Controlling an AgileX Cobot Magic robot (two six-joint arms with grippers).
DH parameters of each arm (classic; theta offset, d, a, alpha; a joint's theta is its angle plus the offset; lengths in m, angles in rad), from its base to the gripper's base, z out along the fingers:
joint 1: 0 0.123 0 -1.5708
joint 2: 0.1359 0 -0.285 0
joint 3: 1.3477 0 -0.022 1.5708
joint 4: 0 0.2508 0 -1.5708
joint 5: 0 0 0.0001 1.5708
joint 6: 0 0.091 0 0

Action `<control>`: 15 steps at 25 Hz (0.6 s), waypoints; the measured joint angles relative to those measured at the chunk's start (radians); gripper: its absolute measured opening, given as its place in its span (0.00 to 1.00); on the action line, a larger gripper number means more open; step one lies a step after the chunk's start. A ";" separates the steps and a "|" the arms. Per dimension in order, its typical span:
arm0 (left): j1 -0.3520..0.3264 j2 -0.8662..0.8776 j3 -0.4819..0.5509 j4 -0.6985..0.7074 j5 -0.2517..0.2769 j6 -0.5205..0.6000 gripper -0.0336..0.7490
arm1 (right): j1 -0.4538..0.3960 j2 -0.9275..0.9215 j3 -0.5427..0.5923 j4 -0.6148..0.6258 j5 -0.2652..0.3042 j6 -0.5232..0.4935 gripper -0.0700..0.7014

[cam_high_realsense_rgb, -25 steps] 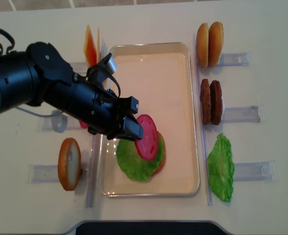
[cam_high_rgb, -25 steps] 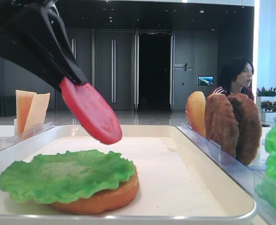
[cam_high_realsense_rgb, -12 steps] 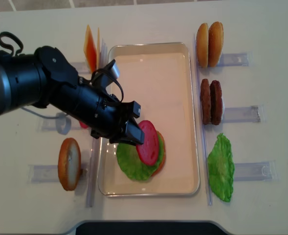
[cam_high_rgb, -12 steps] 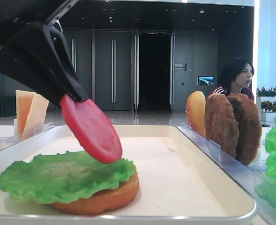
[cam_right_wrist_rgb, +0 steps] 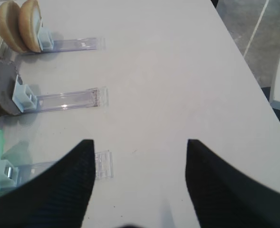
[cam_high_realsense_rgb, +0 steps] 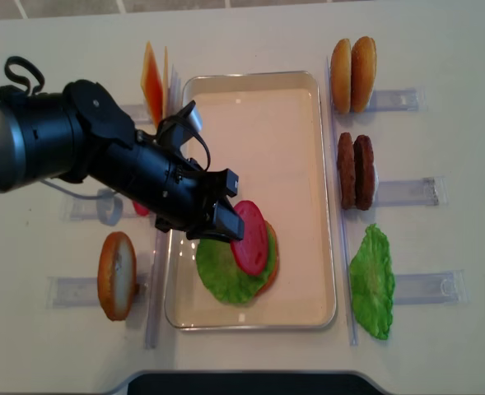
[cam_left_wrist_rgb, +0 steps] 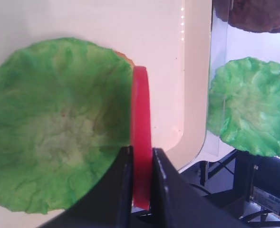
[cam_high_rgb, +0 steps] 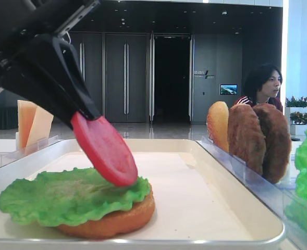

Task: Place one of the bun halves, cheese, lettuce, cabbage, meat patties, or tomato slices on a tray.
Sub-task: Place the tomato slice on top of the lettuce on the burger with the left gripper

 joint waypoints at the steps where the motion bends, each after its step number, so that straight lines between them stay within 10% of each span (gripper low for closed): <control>1: 0.000 0.003 0.000 -0.001 0.000 0.001 0.12 | 0.000 0.000 0.000 0.000 0.000 0.000 0.65; 15: 0.000 0.023 0.006 -0.010 -0.001 -0.002 0.13 | 0.000 0.000 0.000 0.000 0.000 0.000 0.65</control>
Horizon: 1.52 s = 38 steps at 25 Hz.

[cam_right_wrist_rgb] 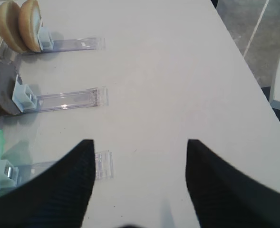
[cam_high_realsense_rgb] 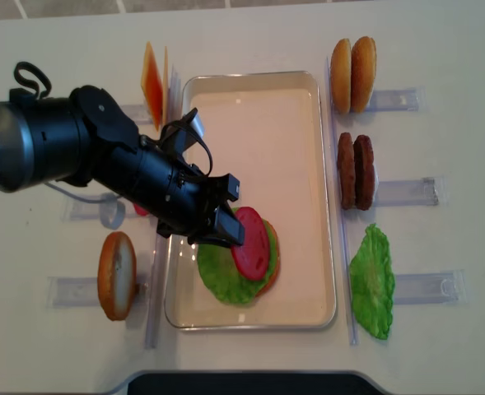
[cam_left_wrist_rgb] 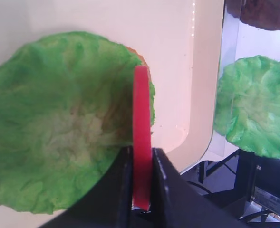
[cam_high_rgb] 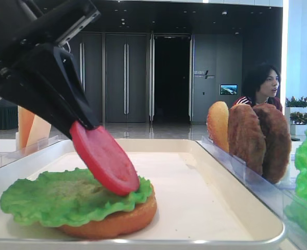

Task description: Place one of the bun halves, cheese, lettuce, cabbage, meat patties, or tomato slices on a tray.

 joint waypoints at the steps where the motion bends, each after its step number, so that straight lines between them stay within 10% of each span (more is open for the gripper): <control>1: 0.000 0.000 0.000 0.000 0.000 -0.007 0.15 | 0.000 0.000 0.000 0.000 0.000 0.000 0.65; 16: 0.000 -0.002 0.000 0.048 0.001 -0.082 0.76 | 0.000 0.000 0.000 0.000 0.000 0.000 0.65; 30: 0.000 -0.106 -0.003 0.235 0.014 -0.251 0.78 | 0.000 0.000 0.000 0.000 0.000 0.000 0.65; 38: 0.000 -0.151 -0.161 0.609 0.242 -0.461 0.78 | 0.000 0.000 0.000 0.000 0.000 0.000 0.65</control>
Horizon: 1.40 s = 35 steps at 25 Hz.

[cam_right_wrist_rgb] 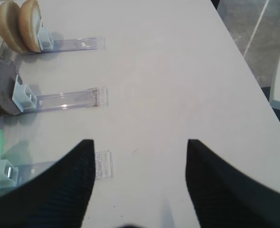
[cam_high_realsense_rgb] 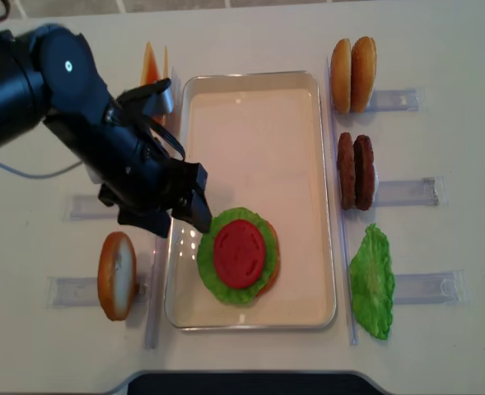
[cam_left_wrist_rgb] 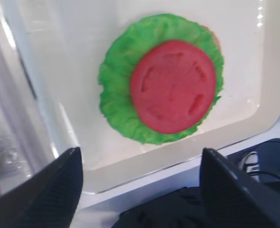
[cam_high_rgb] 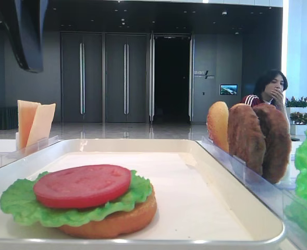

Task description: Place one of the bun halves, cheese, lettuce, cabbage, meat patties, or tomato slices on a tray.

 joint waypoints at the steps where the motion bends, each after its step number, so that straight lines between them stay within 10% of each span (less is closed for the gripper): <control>1: 0.000 -0.003 -0.027 0.036 0.040 -0.022 0.78 | 0.000 0.000 0.000 0.000 0.000 0.000 0.65; 7: 0.000 -0.004 -0.159 0.218 0.216 -0.098 0.78 | 0.000 0.000 0.000 0.000 0.000 0.000 0.65; 18: 0.017 -0.016 -0.187 0.317 0.231 -0.121 0.78 | 0.000 0.000 0.000 0.000 0.000 0.000 0.65; 35: 0.397 -0.056 -0.187 0.401 0.233 0.040 0.78 | 0.000 0.000 0.000 0.000 0.000 0.000 0.65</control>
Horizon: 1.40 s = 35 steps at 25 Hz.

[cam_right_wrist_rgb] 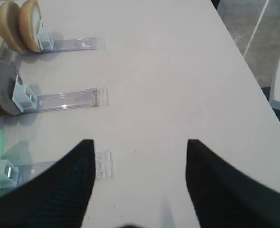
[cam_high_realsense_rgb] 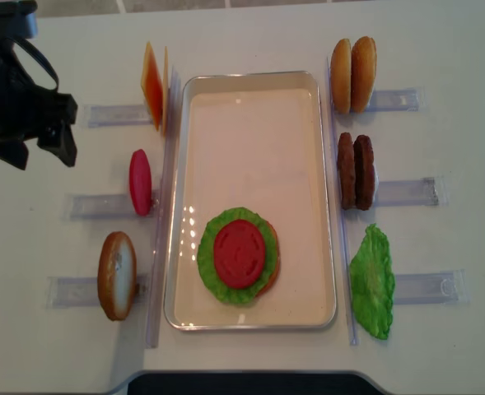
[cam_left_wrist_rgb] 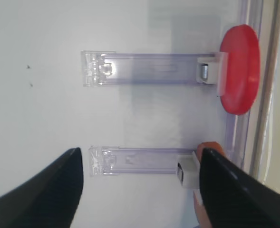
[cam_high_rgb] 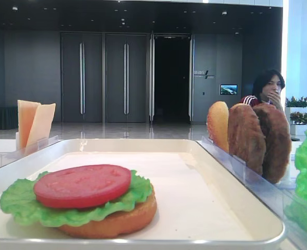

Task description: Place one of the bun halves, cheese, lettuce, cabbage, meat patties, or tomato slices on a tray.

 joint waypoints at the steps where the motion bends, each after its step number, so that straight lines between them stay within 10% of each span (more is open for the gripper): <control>1: 0.012 -0.001 0.000 0.001 0.000 0.003 0.78 | 0.000 0.000 0.000 0.000 0.000 0.000 0.65; 15: 0.018 -0.284 0.009 -0.020 0.010 0.015 0.78 | 0.000 0.000 0.000 0.000 0.000 0.000 0.65; 35: 0.018 -1.009 0.392 -0.052 0.036 0.014 0.78 | 0.000 0.000 0.000 0.000 0.000 0.000 0.65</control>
